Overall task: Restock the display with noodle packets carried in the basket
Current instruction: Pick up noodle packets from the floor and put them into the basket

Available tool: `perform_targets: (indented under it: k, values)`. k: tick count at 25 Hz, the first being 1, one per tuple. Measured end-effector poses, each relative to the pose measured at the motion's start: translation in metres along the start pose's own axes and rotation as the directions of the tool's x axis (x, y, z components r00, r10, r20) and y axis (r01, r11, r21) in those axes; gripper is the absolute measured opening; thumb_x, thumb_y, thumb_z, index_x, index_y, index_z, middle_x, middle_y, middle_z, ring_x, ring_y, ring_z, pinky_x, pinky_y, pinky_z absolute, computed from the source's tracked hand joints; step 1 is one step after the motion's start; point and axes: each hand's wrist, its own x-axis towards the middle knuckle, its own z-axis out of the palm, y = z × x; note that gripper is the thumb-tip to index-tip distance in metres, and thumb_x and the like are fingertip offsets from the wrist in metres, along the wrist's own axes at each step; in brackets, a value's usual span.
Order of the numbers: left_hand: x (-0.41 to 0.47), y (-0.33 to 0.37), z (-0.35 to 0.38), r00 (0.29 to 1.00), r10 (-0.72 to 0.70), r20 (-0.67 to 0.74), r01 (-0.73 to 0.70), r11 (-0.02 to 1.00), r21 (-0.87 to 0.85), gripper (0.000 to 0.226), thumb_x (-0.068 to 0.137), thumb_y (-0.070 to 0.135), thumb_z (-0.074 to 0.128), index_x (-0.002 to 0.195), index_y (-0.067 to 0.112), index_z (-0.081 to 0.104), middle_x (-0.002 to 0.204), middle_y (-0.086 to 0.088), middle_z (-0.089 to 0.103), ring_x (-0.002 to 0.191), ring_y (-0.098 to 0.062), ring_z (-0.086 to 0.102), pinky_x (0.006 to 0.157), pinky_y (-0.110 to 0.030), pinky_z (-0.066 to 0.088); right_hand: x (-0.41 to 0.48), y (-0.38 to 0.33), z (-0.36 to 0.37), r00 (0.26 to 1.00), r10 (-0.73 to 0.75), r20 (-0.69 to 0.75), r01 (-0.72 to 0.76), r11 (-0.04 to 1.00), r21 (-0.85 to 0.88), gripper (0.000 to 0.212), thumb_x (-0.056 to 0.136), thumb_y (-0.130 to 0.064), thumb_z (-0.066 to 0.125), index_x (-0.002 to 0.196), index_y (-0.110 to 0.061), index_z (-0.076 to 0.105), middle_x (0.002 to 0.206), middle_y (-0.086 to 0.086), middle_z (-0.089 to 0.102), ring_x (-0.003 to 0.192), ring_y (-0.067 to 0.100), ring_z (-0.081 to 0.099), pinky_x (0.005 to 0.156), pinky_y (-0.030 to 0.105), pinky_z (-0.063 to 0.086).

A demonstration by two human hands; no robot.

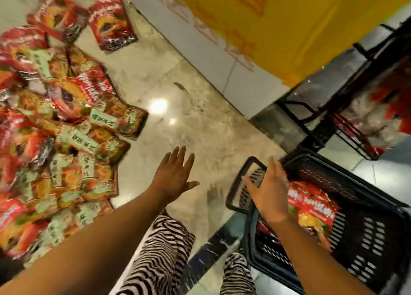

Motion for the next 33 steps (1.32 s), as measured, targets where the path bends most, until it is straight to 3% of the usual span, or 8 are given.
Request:
perform_targets:
  k: [5,11,17,22,29,33]
  values:
    - [-0.039,-0.156,-0.003,0.969,-0.244,0.032,0.245,0.969,-0.027,0.087,0.095,0.068,0.028,0.157,0.013,0.003,0.163,-0.019,0.007,0.150,-0.036,0.012,0.118,-0.046,0.020,0.003,-0.140,0.032,0.994,-0.062,0.091,0.067,0.996,-0.053,0.091,0.093,-0.052,0.056,0.156,-0.010,0.007,0.163,0.013,0.009,0.150,0.028,0.008,0.122,0.041,0.010]
    - [-0.097,-0.267,0.027,0.846,-0.518,0.130,0.533,0.832,-0.153,0.088,0.095,0.068,0.029,0.157,0.012,0.004,0.163,-0.019,0.012,0.149,-0.035,0.017,0.117,-0.044,0.023,0.018,-0.248,0.070,0.966,-0.141,0.218,0.182,0.967,-0.178,0.093,0.091,-0.056,0.056,0.156,-0.009,0.008,0.162,0.014,0.013,0.149,0.029,0.011,0.119,0.042,0.013]
    - [-0.122,-0.294,0.059,0.641,-0.702,0.310,0.756,0.508,-0.412,0.091,0.093,0.071,0.024,0.158,0.011,0.001,0.164,-0.019,0.003,0.151,-0.034,0.010,0.121,-0.046,0.017,0.044,-0.296,0.098,0.917,-0.174,0.359,0.309,0.880,-0.362,0.094,0.089,-0.062,0.054,0.155,-0.010,0.012,0.161,0.015,0.017,0.148,0.031,0.017,0.117,0.044,0.021]
    - [-0.101,-0.306,0.057,0.570,-0.713,0.408,0.785,0.326,-0.527,0.091,0.092,0.071,0.032,0.157,0.014,0.003,0.164,-0.018,0.002,0.151,-0.036,0.009,0.119,-0.047,0.018,0.091,-0.341,0.118,0.855,-0.199,0.479,0.443,0.761,-0.475,0.092,0.090,-0.060,0.054,0.155,-0.009,0.014,0.160,0.017,0.020,0.147,0.031,0.018,0.115,0.045,0.022]
    - [-0.048,-0.330,0.083,0.481,-0.718,0.503,0.782,0.092,-0.616,0.098,0.087,0.074,0.041,0.157,0.024,-0.005,0.165,-0.014,0.000,0.150,-0.038,0.006,0.119,-0.054,0.017,0.162,-0.409,0.172,0.730,-0.343,0.592,0.660,0.580,-0.478,0.092,0.087,-0.059,0.058,0.153,-0.008,0.018,0.153,0.019,0.031,0.140,0.036,0.029,0.109,0.047,0.029]
    - [-0.022,-0.345,0.117,0.512,-0.725,0.461,0.752,0.119,-0.648,0.106,0.086,0.074,0.045,0.155,0.024,-0.019,0.164,-0.015,-0.003,0.151,-0.037,0.004,0.117,-0.056,0.019,0.187,-0.421,0.226,0.748,-0.314,0.584,0.631,0.608,-0.482,0.094,0.086,-0.057,0.063,0.152,-0.006,0.020,0.149,0.023,0.036,0.136,0.041,0.035,0.106,0.048,0.033]
